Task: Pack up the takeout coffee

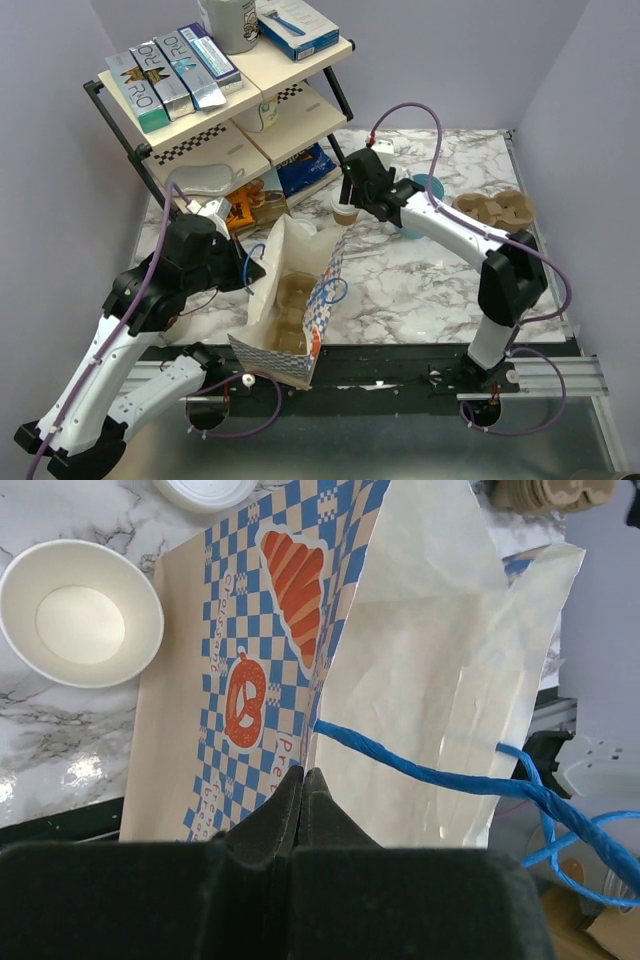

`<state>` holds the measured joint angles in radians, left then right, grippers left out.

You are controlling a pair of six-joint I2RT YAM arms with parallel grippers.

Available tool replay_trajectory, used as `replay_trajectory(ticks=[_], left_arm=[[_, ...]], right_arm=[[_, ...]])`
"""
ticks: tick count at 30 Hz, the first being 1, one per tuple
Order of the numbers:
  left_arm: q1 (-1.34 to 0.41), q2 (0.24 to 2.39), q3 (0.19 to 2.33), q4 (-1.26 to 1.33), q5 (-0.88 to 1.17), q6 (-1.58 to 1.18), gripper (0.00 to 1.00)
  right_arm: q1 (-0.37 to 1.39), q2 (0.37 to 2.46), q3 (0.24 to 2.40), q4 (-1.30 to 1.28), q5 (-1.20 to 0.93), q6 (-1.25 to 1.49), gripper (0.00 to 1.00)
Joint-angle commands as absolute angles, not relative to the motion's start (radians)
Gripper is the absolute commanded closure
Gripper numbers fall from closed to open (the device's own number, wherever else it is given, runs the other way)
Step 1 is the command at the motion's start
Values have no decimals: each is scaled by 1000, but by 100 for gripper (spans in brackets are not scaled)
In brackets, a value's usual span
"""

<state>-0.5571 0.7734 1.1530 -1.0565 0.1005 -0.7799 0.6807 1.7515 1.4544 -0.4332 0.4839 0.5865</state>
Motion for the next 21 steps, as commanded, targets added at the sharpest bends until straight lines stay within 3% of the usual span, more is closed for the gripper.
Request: replay_trajectory(ticks=[1, 14, 21], left_arm=[[-551, 750, 1149, -1040, 115, -805, 100], [-552, 761, 1124, -1022, 107, -811, 100], [-551, 765, 1111, -1011, 115, -816, 100]], right_arm=[[681, 1833, 1539, -465, 577, 649, 26], [678, 1898, 1539, -465, 597, 730, 46], [675, 1922, 1543, -468, 581, 735, 51]])
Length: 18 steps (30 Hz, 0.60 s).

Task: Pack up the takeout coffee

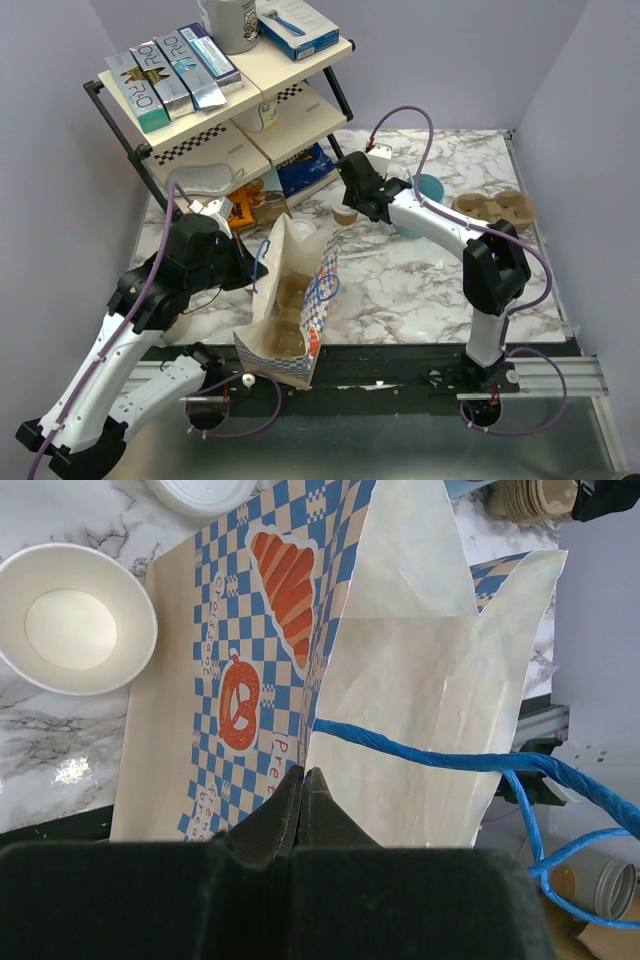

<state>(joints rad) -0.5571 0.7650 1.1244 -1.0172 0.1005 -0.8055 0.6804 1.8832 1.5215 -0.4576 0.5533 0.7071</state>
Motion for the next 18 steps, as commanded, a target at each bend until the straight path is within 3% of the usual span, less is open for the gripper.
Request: replay_trajectory(ticks=[1, 5, 18], left_arm=[[-552, 762, 1111, -1011, 114, -818, 100], [-551, 762, 1109, -1009, 107, -821, 100], [-552, 775, 1098, -999, 100, -830, 100]], right_arm=[[673, 1924, 1542, -469, 583, 736, 51], [669, 1930, 1540, -471, 587, 747, 56], [658, 1916, 1503, -439, 566, 796, 57]])
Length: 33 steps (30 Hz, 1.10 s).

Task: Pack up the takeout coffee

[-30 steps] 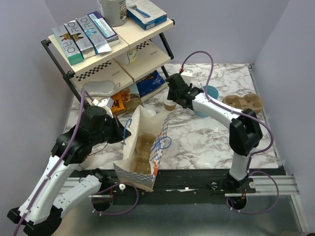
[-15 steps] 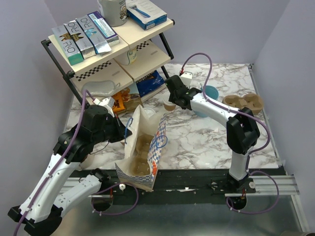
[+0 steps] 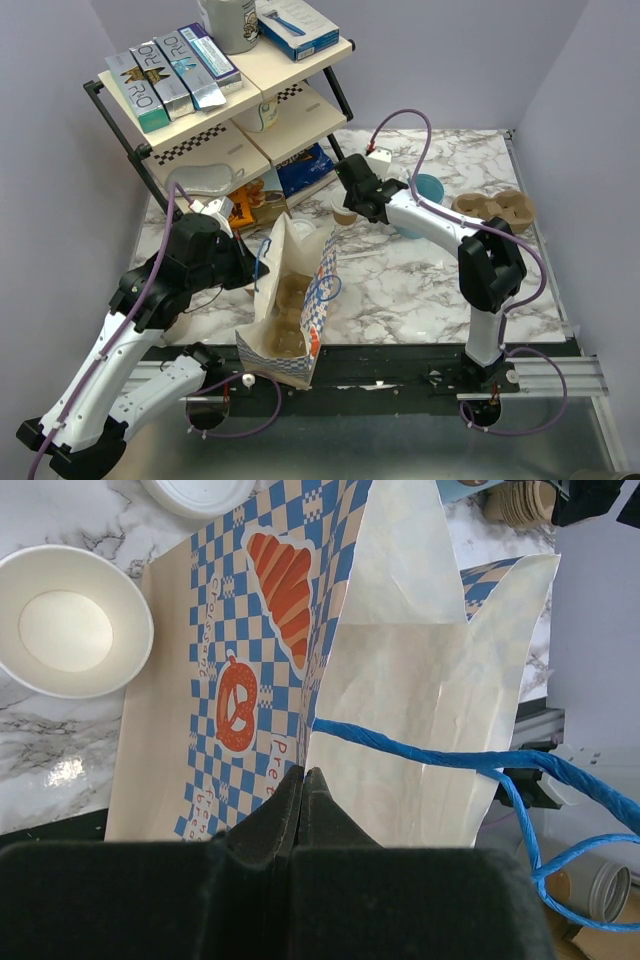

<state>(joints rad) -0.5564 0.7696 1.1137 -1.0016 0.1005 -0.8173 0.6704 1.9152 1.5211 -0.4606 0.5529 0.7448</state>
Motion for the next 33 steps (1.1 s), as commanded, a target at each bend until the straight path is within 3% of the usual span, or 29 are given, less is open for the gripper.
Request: replay_trajectory(ticks=[1, 9, 28, 33], left_arm=[[-551, 773, 1098, -997, 97, -830, 100], [-552, 781, 1095, -997, 98, -833, 100], [-552, 779, 1100, -1003, 98, -845, 100], [-552, 772, 1095, -996, 95, -850, 100]], right_arm=[[655, 1911, 1493, -425, 555, 796, 57], [629, 1905, 1431, -359, 459, 807, 59], [606, 1884, 1376, -322, 411, 847, 99], [606, 1865, 1393, -322, 428, 807, 99]])
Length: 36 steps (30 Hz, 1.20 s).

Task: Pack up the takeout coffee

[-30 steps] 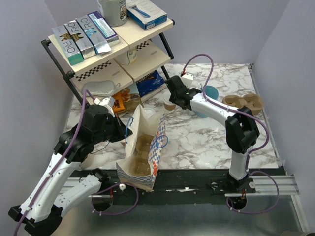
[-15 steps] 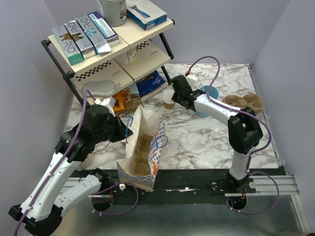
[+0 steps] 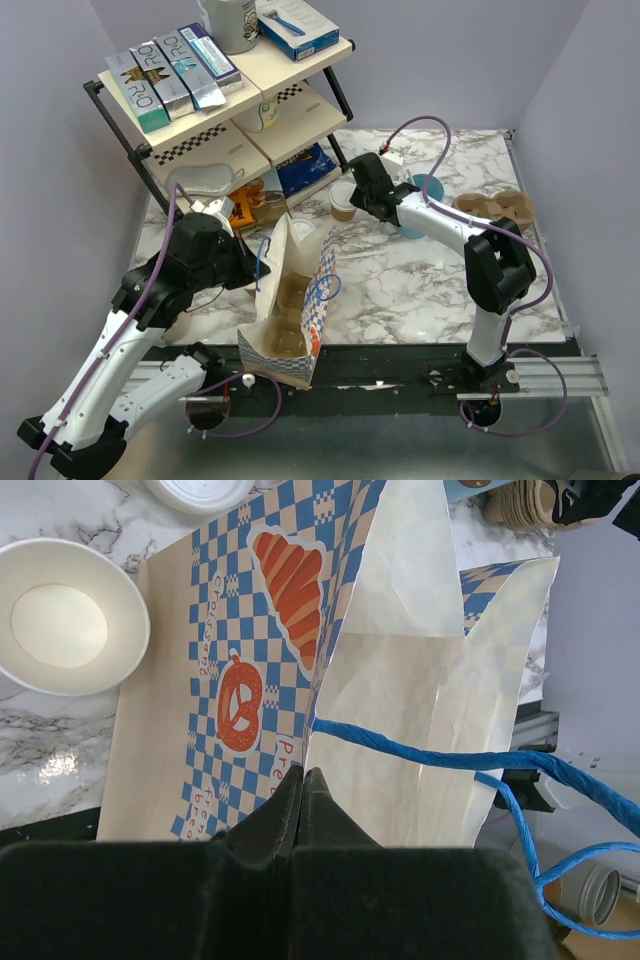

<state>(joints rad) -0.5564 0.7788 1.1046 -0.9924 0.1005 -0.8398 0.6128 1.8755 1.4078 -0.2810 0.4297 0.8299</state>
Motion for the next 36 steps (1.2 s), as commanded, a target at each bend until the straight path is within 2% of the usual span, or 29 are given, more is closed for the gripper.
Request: replay_trajectory(ticks=[1, 11, 17, 28, 36], left_arm=[[-552, 770, 1094, -994, 97, -850, 100], [-552, 759, 1080, -983, 101, -856, 100], [-552, 746, 1074, -983, 95, -864, 100], [-552, 732, 1048, -937, 118, -874, 100], [-552, 692, 1032, -862, 75, -962, 100]], right_arm=[[606, 1864, 1403, -322, 428, 792, 99], [606, 1842, 1430, -315, 315, 712, 99], [606, 1772, 1361, -223, 301, 681, 99], [606, 1626, 1246, -219, 328, 548, 99], [604, 1427, 1138, -408, 334, 555, 99]])
